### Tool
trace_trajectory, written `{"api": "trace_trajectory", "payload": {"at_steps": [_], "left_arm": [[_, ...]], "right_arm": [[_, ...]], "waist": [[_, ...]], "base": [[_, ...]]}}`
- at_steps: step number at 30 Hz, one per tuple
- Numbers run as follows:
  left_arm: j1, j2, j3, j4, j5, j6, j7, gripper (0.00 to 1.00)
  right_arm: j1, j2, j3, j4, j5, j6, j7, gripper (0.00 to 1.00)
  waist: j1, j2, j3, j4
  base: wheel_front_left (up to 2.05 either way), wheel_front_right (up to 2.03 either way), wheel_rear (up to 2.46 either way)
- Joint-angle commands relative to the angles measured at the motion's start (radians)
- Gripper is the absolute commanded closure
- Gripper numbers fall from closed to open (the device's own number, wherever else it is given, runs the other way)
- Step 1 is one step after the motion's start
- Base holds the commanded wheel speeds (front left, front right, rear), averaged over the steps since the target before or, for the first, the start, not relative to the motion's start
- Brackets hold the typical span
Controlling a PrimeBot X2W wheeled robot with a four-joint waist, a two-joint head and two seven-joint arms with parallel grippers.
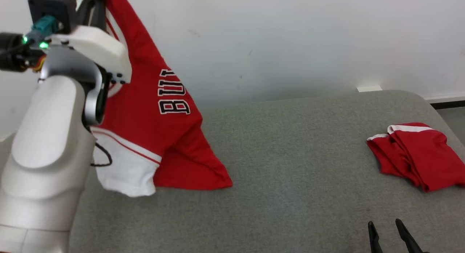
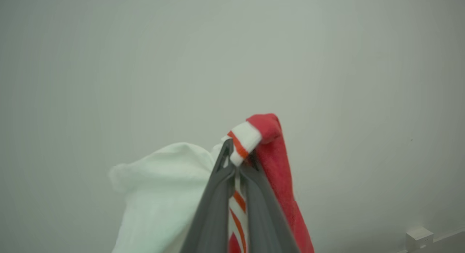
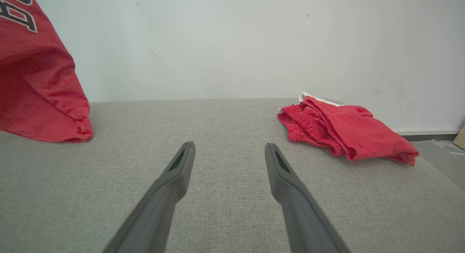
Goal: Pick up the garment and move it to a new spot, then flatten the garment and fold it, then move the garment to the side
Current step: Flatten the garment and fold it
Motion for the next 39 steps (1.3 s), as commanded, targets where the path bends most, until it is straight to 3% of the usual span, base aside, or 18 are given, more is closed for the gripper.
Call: {"api": "trace_trajectory", "payload": {"at_steps": [1,16,28,32,39], "left_arm": [[-0.023,0.008,-0.002,0.001,0.009,0.004,0.001,1.00],[-0.102,-0.001,-0.010,-0.068,-0.037,-0.035,0.014,1.00],[-0.016,-0.038,-0.035,-0.232,-0.097,-0.046,0.063,1.00],[0.062,-0.079,-0.062,-0.271,-0.122,-0.036,0.071,1.00],[0.235,-0.215,-0.191,-0.255,-0.171,-0.035,0.043,1.00]], "right_arm": [[-0.001,0.000,0.000,0.004,0.004,-0.003,0.001,0.00],[0.007,0.002,0.007,0.014,0.005,-0.003,0.001,0.00],[0.014,0.001,0.005,0.012,0.004,-0.003,0.001,0.00],[0.002,0.000,0.010,0.014,0.007,-0.003,0.001,0.00],[-0.018,-0.002,0.024,0.018,0.010,-0.003,0.001,0.00]], "waist": [[0.0000,0.0000,-0.002,0.001],[0.0000,0.0000,-0.020,-0.002],[0.0000,0.0000,-0.022,-0.003],[0.0000,0.0000,-0.014,-0.007],[0.0000,0.0000,0.009,-0.033]], "base": [[0.00,0.00,0.00],[0.00,0.00,0.00],[0.00,0.00,0.00],[0.00,0.00,0.00],[0.00,0.00,0.00]]}}
